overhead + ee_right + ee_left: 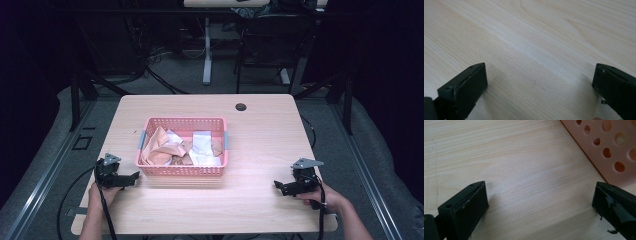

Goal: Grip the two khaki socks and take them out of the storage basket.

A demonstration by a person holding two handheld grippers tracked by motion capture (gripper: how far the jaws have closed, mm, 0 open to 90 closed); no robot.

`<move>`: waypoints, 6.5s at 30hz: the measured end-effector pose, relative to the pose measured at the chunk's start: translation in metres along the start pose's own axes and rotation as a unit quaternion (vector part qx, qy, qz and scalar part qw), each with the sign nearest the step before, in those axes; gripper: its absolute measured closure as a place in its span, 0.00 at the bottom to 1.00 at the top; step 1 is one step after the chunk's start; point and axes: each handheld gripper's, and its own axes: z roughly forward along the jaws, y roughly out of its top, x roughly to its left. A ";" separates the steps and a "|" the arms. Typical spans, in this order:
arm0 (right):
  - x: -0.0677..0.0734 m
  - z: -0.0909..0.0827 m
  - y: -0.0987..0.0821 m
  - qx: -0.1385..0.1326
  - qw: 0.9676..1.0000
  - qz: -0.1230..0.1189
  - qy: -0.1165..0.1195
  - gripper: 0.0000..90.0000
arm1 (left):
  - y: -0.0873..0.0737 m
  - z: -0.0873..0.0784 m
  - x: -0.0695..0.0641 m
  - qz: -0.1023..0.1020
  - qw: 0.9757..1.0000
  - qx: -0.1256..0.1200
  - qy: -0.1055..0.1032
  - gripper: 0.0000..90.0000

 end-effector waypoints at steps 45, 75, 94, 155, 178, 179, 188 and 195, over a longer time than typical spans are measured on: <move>0.001 0.000 0.000 0.001 1.000 0.002 -0.004 0.00 | 0.075 -0.072 -0.012 0.027 0.997 0.052 -0.052 0.00; 0.001 0.000 0.000 0.001 1.000 0.002 -0.003 0.00 | 0.140 -0.068 -0.043 0.110 0.988 0.063 -0.093 0.00; 0.001 0.000 0.000 0.001 1.000 0.002 -0.003 0.00 | 0.161 -0.036 -0.066 0.142 0.978 0.100 -0.117 0.02; 0.000 -0.001 0.000 0.001 1.000 0.001 -0.001 0.00 | 0.186 -0.017 -0.094 0.180 0.966 0.143 -0.120 0.98; 0.000 -0.001 0.000 0.001 1.000 -0.001 -0.002 0.00 | 0.212 -0.055 -0.100 0.196 0.966 0.113 -0.125 0.98; 0.000 -0.001 0.000 0.001 1.000 -0.001 -0.002 0.00 | 0.213 -0.058 -0.099 0.200 0.966 0.112 -0.124 0.97; 0.000 -0.001 0.000 0.001 1.000 -0.001 -0.002 0.00 | 0.219 -0.072 -0.092 0.196 0.968 0.101 -0.120 0.98; 0.000 -0.001 0.000 0.001 1.000 -0.001 -0.002 0.00 | 0.222 -0.081 -0.085 0.191 0.971 0.091 -0.112 0.98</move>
